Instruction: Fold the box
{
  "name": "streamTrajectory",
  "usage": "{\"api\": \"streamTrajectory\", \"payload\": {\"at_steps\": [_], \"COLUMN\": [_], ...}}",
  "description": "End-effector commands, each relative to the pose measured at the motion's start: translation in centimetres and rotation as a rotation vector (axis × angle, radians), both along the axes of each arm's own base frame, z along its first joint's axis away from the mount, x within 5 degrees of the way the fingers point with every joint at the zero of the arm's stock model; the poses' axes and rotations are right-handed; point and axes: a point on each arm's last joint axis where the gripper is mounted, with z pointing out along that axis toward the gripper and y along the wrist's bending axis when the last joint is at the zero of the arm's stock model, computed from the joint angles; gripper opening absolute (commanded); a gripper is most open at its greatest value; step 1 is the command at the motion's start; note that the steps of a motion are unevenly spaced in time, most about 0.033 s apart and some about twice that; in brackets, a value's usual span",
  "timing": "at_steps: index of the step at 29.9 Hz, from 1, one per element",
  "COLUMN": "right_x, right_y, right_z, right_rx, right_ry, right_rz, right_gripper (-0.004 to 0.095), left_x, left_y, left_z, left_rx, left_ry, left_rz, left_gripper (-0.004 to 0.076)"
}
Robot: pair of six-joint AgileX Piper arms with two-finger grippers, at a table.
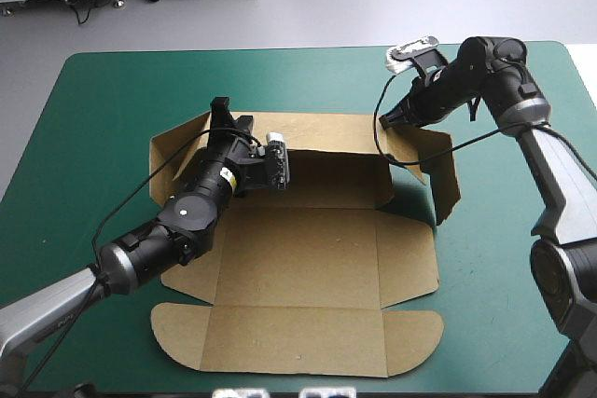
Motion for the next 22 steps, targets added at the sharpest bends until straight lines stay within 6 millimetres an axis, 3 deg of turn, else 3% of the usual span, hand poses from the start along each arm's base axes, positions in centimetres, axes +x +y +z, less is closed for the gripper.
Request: {"api": "streamTrajectory", "payload": {"at_steps": [1, 7, 14, 16, 22], "right_x": [-1.4, -2.1, -3.5, -3.7, -3.3], "right_y": [0.0, -1.0, -5.5, -6.2, -5.4], "right_z": [2.7, 3.2, 6.2, 5.5, 1.9], "right_rx": [0.034, 0.041, 0.218, 0.245, 0.309], "right_ry": [-0.045, -0.016, -0.103, -0.085, -0.008], "right_rz": [0.055, 0.082, 0.023, 0.016, 0.104], "right_gripper": [-0.0018, -0.0018, -0.0018, -0.0018, -0.0018], "left_x": [-0.2, -0.1, -0.1, -0.1, -0.1], "left_y": [0.7, 0.9, 1.1, 1.0, 0.9], "left_z": [1.6, 1.7, 1.7, 1.7, 1.7], "left_rx": [-0.034, -0.030, -0.026, -0.027, -0.027], "left_ry": [-0.048, -0.051, -0.056, -0.054, -0.054], "left_rz": [0.054, 0.082, 0.103, 0.091, 0.078], "left_gripper": [-0.0010, -0.0010, -0.0010, -0.0010, -0.0010]}}
